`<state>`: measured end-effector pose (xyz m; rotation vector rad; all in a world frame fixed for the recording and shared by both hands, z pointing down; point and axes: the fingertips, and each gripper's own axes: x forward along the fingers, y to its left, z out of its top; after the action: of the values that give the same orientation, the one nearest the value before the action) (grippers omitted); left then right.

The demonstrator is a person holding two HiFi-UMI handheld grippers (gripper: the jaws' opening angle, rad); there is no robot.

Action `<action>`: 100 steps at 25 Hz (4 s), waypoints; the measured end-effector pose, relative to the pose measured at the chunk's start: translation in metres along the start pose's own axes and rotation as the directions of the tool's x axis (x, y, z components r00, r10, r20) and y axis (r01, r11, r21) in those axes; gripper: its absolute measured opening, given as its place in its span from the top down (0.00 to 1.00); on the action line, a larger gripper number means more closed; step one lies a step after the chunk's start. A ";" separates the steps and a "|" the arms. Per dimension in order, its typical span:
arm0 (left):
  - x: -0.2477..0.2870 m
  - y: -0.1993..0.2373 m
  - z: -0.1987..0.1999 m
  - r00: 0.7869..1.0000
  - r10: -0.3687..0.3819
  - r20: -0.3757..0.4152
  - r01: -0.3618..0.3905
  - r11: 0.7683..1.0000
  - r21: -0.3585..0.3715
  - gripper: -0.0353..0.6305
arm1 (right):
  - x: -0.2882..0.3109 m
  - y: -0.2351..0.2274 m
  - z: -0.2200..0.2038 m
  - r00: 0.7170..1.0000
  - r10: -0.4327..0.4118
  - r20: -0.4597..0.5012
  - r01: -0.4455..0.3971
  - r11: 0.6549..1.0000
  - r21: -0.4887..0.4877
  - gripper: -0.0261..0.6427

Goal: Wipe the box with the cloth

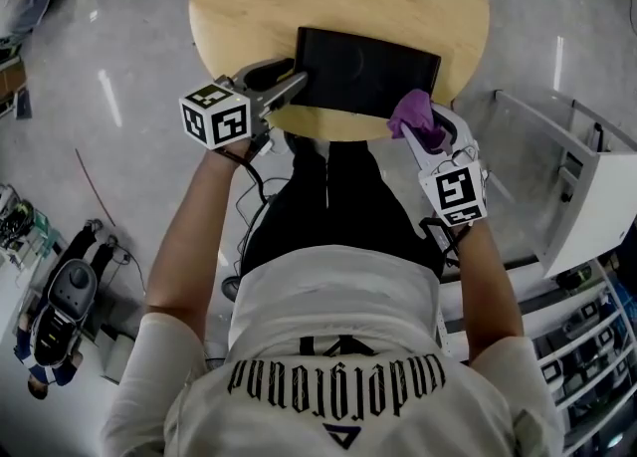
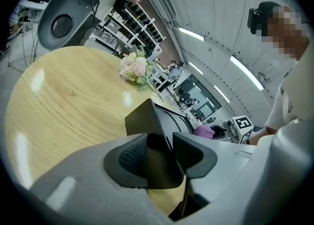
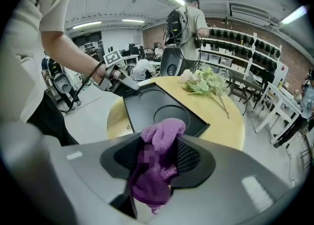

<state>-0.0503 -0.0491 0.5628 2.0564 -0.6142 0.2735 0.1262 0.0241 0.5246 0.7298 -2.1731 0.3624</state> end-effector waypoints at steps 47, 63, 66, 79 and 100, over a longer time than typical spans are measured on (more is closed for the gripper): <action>0.001 0.000 -0.004 0.993 0.060 -0.100 -0.047 0.990 0.133 0.69 | 0.040 -0.069 0.037 0.993 -0.003 -0.114 -0.017 0.985 -0.174 0.71; -0.004 -0.010 -0.014 0.991 0.049 -0.127 -0.030 0.989 0.147 0.68 | 0.125 0.045 0.141 0.946 0.312 -0.088 -0.322 0.879 -0.353 0.71; -0.006 -0.007 -0.008 0.991 0.059 -0.118 -0.042 0.989 0.143 0.68 | 0.130 0.045 0.154 0.940 0.335 -0.061 -0.334 0.873 -0.356 0.71; 0.001 0.006 -0.008 0.988 0.094 -0.123 -0.077 0.988 0.135 0.69 | 0.072 0.044 0.059 0.946 0.304 -0.113 -0.322 0.923 -0.213 0.73; 0.002 0.005 -0.009 0.985 0.125 -0.117 -0.115 0.989 0.090 0.70 | 0.055 0.066 0.037 0.989 0.124 -0.075 -0.128 0.991 -0.049 0.73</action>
<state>-0.0511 -0.0442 0.5726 2.0674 -0.6624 0.4993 0.0351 0.0378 0.5422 0.5430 -2.1574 0.3874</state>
